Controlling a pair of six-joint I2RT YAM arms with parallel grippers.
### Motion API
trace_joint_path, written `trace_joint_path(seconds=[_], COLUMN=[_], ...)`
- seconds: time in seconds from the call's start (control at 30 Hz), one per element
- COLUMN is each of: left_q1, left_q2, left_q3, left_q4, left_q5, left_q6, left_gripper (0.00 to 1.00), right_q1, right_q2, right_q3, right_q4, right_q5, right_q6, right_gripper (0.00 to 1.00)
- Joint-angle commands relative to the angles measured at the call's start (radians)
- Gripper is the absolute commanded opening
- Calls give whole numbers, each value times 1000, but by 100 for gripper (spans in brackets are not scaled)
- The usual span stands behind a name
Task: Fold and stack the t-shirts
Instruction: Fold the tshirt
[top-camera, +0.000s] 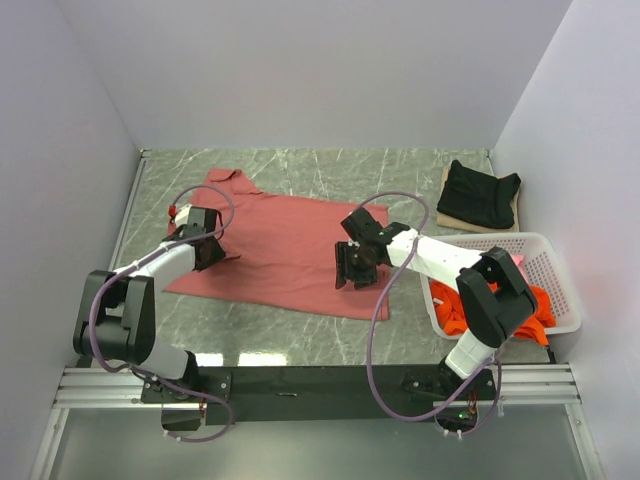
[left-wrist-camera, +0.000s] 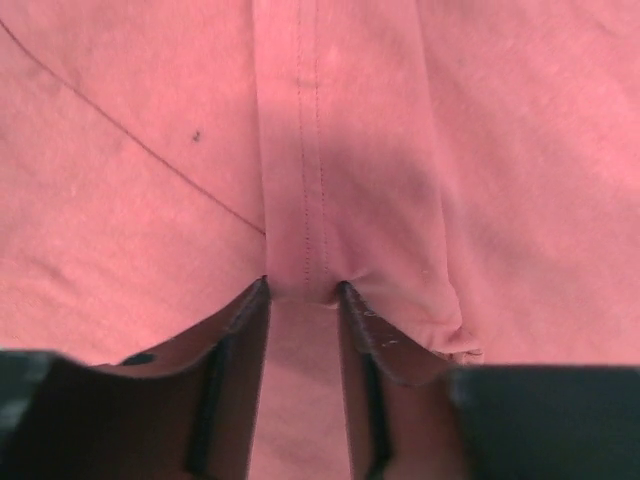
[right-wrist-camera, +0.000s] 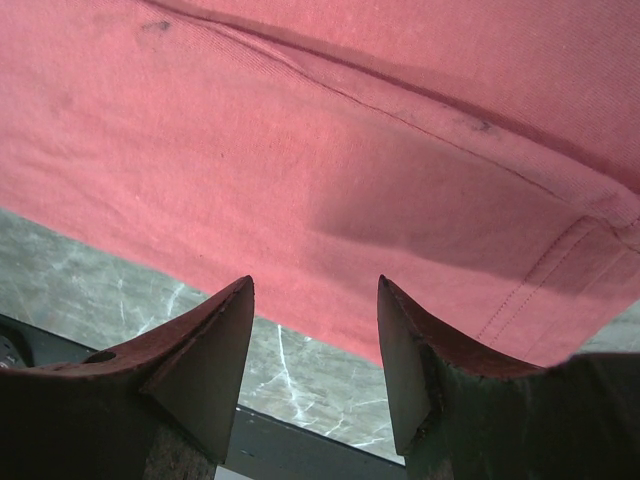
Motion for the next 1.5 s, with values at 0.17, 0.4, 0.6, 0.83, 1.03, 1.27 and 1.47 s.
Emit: trace_joint_path(seconds=[0.17,0.4,0.6,0.83,1.03,1.27,1.47], left_q1=[7,7,7,6,-8,-19,-22], left_q2=[18,66,158,304,376,350,278], left_q3=[54,137,274,415,472,481,478], left_q4=[45,64,76,52,36,39,65], left_q5=[6,54,163,249,281,299,347], left_q6=[35,67,105,144,174,185,185], left_gripper=[17,1,1,1,9,63,88], right_q1=[17,17,18,18,21,20,26], right_q2=[26,33,41,55,64,72,76], right_q3=[33,41,35,29,29,29,46], right_q4=[-2,-6,-6,-12,-20,-20,-25], right_q5=[-6,-7,-12,-15,-19,-26,-16], right_q6=[-1,-6,-4,-7,-10,-10,-13], right_gripper=[60,60,60,60,60,61,61])
